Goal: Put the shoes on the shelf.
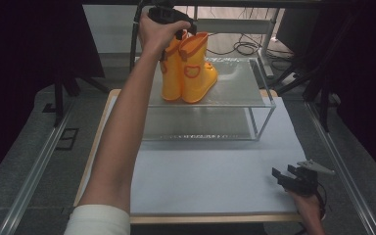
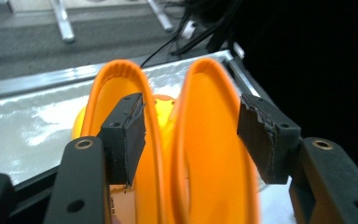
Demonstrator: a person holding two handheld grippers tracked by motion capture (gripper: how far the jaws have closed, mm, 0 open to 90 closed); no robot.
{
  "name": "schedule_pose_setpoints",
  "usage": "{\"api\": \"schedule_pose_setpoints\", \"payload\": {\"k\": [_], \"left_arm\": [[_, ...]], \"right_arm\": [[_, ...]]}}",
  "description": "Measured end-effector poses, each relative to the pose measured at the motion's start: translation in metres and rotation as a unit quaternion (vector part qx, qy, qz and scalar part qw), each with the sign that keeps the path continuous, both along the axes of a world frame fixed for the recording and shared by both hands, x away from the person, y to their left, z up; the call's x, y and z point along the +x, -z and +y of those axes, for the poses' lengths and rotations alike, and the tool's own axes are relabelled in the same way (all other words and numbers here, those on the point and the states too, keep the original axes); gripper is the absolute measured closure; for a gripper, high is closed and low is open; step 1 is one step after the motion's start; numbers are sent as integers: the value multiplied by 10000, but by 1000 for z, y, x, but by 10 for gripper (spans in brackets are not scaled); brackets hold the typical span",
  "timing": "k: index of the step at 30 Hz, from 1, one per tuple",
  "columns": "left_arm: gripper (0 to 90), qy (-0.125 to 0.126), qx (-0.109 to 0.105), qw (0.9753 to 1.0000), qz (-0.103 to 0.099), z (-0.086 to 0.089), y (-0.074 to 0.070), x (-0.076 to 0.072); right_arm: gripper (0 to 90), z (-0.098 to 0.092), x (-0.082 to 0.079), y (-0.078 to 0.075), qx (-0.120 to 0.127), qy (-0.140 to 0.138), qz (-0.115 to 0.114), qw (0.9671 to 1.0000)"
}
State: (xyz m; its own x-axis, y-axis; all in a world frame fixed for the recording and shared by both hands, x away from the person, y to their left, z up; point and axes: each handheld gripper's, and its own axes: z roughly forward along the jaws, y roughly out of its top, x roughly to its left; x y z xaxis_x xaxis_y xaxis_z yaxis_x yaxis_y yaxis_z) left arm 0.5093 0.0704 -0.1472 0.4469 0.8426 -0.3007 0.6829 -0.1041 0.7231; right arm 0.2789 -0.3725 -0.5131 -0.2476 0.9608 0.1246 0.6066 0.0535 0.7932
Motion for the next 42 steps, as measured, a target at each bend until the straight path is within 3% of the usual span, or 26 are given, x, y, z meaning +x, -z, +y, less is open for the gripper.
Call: {"api": "schedule_pose_setpoints", "payload": {"k": [4,9,14,21,30,39,42], "left_arm": [[459,112,-82,9994,-322,12,-12,-22],[583,237,-46,9980,-586,27,-18,-51],[735,582,-60,9962,-648,43,-15,-79],[882,977,249,9939,-452,57,7,-102],[900,942,566,9939,-118,74,44,-101],[900,581,909,9940,199,77,101,-75],[900,442,892,9946,297,79,116,-63]], "right_arm": [[301,0,-1,-1,-1,13,-12,10000],[302,1,-2,-1,-11,16,-7,10000],[301,4,-2,-2,-49,-28,-31,10000],[301,7,-4,-2,-69,-43,-33,10000],[301,8,-3,-2,-97,-37,-41,9999],[301,9,-2,-1,-129,-66,-21,9999],[302,9,-3,-2,-143,-78,-26,9999]]}}
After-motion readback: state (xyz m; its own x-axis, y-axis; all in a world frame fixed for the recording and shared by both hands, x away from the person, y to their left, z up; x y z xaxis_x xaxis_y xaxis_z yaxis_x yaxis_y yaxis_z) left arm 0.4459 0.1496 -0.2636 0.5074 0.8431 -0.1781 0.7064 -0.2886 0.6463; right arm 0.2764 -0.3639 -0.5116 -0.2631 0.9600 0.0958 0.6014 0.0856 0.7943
